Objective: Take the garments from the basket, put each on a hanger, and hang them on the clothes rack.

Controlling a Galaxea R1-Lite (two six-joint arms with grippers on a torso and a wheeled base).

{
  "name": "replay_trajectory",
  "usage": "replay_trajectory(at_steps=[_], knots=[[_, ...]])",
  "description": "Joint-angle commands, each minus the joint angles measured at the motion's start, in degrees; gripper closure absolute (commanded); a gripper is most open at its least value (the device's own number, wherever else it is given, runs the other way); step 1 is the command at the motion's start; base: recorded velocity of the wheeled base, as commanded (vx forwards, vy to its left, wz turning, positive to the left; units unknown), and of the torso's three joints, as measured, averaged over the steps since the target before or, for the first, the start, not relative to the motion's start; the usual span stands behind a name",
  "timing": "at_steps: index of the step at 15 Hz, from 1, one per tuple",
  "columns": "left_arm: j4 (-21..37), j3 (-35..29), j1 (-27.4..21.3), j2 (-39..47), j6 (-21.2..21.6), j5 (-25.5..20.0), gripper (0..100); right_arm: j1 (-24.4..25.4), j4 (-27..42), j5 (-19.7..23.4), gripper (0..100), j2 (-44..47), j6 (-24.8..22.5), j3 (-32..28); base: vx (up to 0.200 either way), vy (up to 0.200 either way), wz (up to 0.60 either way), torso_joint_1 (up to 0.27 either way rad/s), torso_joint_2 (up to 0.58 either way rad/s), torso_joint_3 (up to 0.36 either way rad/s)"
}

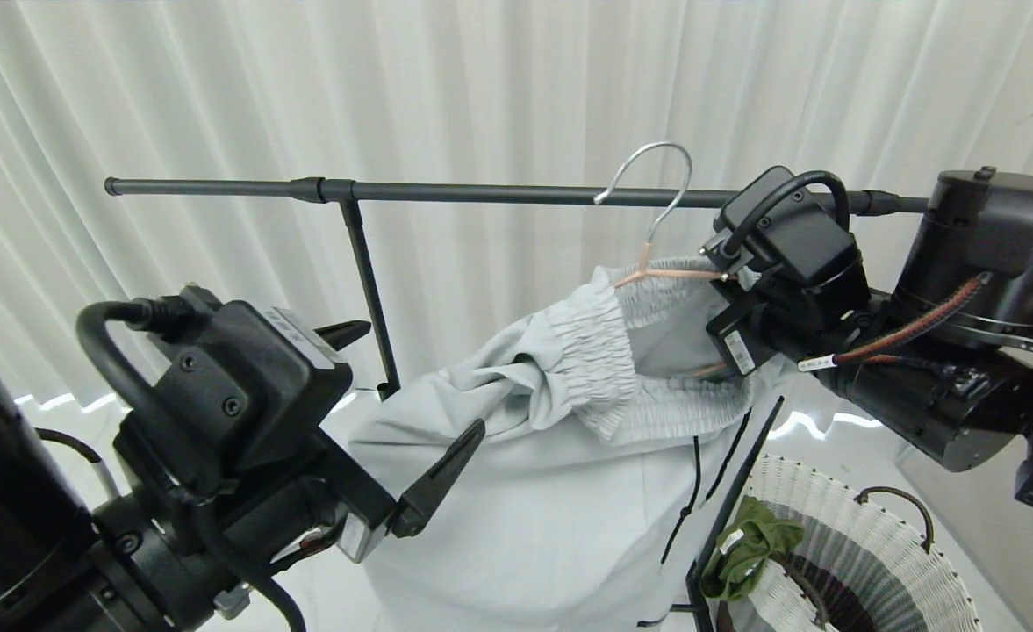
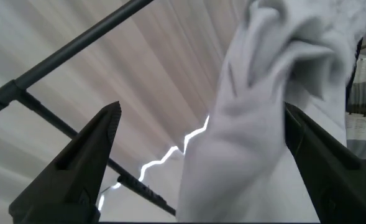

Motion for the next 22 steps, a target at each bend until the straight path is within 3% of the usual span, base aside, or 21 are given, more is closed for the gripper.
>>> replay_trajectory(at_steps=[1, 4, 8, 11, 13, 15, 17, 22], knots=[[-0.01, 1.96, 0.04, -2.44, -0.12, 0.06, 0, -0.28, 0.04, -0.84, 100, -0.37, 0.06, -0.08, 0.0, 0.0, 0.0, 0.0, 0.0, 0.0], [-0.01, 1.61, -0.49, -2.53, -0.65, -0.21, 0, 0.07, 0.12, -4.62, 100, -0.29, -0.12, -0.08, 0.0, 0.0, 0.0, 0.0, 0.0, 0.0], [-0.01, -4.01, -9.28, 4.68, -10.58, 2.7, 0, 0.33, 0.21, -6.47, 100, 1.38, -0.12, -0.78, 0.0, 0.0, 0.0, 0.0, 0.0, 0.0], [-2.65, -5.42, -11.48, 11.27, -10.67, 3.93, 0, 0.33, 0.39, -10.25, 100, 3.84, -0.12, -3.86, 0.0, 0.0, 0.0, 0.0, 0.0, 0.0], [-8.71, -7.18, -11.56, 17.07, -10.93, 5.33, 0, 1.21, 0.39, -10.42, 100, 5.51, -0.12, -6.05, 0.0, 0.0, 0.0, 0.0, 0.0, 0.0], [-12.14, -11.66, -11.48, 23.57, -12.6, 12.28, 0, 2.53, 0.39, -10.51, 100, 6.83, -0.12, -7.46, 0.0, 0.0, 0.0, 0.0, 0.0, 0.0], [-12.14, -15.18, -10.6, 27.44, -12.87, 18.78, 0, 3.41, 0.3, -11.57, 100, 7.54, 0.06, -8.08, 0.0, 0.0, 0.0, 0.0, 0.0, 0.0], [-12.31, -15.62, -6.47, 29.28, -12.87, 22.91, 0, 4.11, 0.3, -12.36, 100, 7.45, 0.06, -8.25, 0.0, 0.0, 0.0, 0.0, 0.0, 0.0]])
